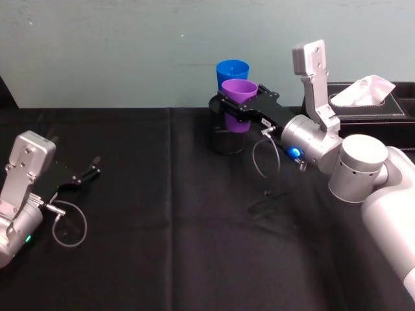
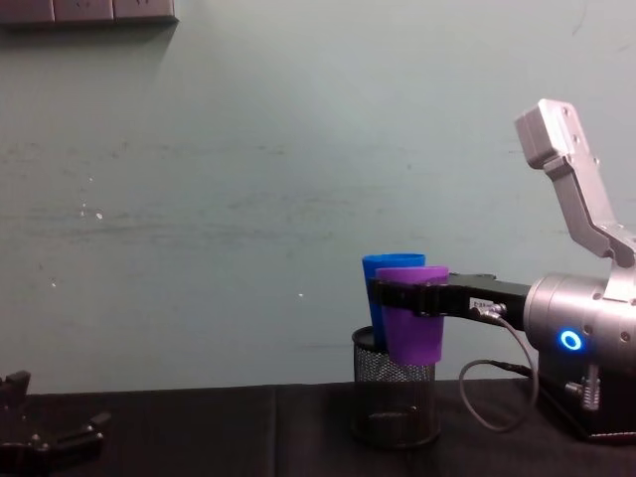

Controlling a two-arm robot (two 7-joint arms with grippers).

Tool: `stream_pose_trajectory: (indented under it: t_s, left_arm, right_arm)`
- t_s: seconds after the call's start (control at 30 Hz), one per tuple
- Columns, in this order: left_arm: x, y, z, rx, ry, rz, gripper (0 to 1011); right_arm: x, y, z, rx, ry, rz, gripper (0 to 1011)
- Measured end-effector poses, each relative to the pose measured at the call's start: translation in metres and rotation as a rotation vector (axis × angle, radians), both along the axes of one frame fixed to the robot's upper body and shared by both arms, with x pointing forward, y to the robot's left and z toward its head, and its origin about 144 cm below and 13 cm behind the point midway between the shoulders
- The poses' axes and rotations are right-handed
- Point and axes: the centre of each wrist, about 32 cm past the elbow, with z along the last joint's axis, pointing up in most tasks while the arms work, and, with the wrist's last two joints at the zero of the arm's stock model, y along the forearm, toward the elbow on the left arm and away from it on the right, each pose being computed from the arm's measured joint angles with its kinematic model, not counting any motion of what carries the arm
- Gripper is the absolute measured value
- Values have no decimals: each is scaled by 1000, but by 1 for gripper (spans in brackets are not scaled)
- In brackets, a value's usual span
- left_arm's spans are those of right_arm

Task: Pick up one cup with a gripper and tap it against the other cup.

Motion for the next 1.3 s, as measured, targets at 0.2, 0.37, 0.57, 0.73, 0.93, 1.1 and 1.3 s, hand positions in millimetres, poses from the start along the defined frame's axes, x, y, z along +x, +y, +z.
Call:
stream_pose_trajectory:
  t_s: [0.2, 0.37, 0.57, 0.73, 0.93, 1.1, 1.3]
  left_arm:
    - [0, 0, 0, 0, 0, 0, 1000]
    - [0, 0, 0, 0, 0, 0, 1000]
    - [0, 0, 0, 0, 0, 0, 1000]
    - [0, 0, 0, 0, 0, 0, 1000]
    - [0, 0, 0, 0, 0, 0, 1000]
    - [0, 0, 0, 0, 0, 0, 1000]
    - [0, 0, 0, 0, 0, 0, 1000]
  right_arm:
    - [1, 1, 1, 6, -2, 5, 744]
    - [1, 1, 1, 6, -3, 5, 746]
    - [1, 1, 1, 5, -4, 6, 744]
    - [1, 1, 1, 5, -4, 6, 744]
    - [1, 1, 1, 5, -3, 5, 744]
    - [1, 1, 1, 5, -3, 5, 744]
    - [1, 1, 1, 5, -3, 5, 746]
